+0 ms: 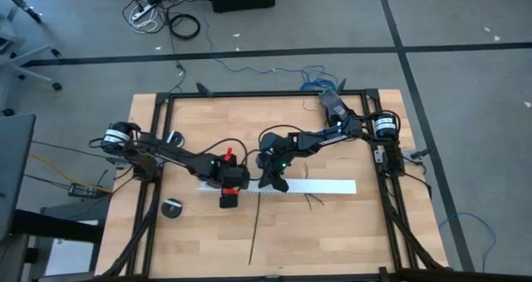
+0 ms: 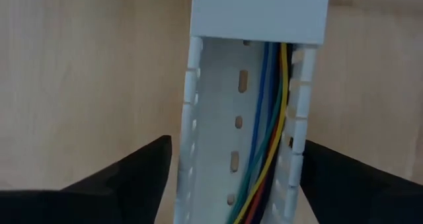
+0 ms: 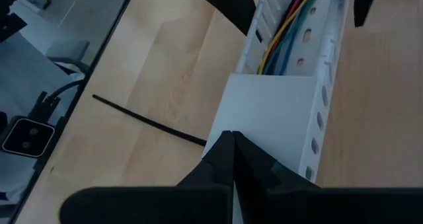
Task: Ziptie cables
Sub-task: Close the lid on the cable duct
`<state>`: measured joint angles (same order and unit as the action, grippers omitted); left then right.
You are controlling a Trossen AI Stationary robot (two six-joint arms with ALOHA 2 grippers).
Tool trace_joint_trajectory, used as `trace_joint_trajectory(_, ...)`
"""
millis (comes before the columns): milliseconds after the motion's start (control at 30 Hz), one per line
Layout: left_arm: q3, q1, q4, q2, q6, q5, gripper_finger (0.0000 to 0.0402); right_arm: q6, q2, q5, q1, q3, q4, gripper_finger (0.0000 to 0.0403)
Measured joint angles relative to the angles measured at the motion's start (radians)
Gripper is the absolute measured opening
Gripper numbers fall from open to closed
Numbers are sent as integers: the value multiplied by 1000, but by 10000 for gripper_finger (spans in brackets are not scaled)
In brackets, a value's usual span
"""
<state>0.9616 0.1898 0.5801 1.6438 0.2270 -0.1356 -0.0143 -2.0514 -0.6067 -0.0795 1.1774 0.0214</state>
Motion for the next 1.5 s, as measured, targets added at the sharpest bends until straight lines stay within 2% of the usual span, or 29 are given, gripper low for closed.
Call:
trace_joint_trajectory(133,-58,0,-64,-28,35,22,300,-8,0,-4,0,0,2,0)
trace_joint_trajectory(333,-78,0,-91,-29,34,43,294,-20,0,-20,0,0,1,0)
trace_joint_trajectory(633,-78,1,-112,-30,9,43,201,-26,0,-30,10,-2,-8,0)
trace_joint_trajectory(800,-79,1,-128,-30,8,43,187,-19,0,-42,10,-3,-6,0)
trace_joint_trajectory(1067,-81,2,-151,-29,7,39,207,-4,-1,-70,1,-5,-3,0)
trace_joint_trajectory(1367,-80,2,-203,-27,-43,26,283,-3,-1,-72,10,-5,12,0)
trace_joint_trajectory(1500,-81,2,-222,-26,-68,25,301,-2,-1,-77,10,-5,20,0)
